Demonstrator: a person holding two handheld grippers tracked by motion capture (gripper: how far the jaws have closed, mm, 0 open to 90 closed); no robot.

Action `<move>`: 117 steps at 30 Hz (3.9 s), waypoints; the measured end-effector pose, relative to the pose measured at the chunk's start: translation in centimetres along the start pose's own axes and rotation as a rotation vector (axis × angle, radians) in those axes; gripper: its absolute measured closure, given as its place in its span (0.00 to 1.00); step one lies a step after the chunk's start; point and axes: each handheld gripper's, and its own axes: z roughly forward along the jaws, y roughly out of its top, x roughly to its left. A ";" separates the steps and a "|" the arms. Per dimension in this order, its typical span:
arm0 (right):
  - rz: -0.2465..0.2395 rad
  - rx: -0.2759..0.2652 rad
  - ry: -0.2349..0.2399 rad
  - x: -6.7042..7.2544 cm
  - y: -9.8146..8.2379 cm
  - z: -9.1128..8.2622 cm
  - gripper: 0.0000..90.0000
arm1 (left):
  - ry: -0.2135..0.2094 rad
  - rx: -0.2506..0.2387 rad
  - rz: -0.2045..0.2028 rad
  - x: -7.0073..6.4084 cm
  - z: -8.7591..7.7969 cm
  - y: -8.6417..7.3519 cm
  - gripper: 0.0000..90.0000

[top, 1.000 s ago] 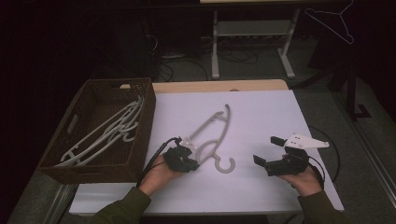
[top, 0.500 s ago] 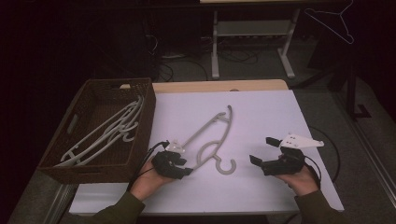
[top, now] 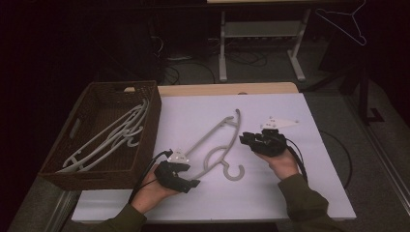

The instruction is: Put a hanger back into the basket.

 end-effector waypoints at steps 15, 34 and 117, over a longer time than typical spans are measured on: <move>0.036 0.100 -0.083 -3.8 3.7 9.4 1.00 | 0.010 -0.018 0.041 0.2 0.1 0.5 0.19; 0.041 0.216 -0.165 -5.6 4.0 14.4 1.00 | 0.007 -0.023 0.050 0.3 0.2 0.9 0.21; 0.026 -0.068 -0.135 -3.0 0.3 -3.8 0.09 | -0.042 -0.035 -0.064 1.8 -1.6 5.8 0.91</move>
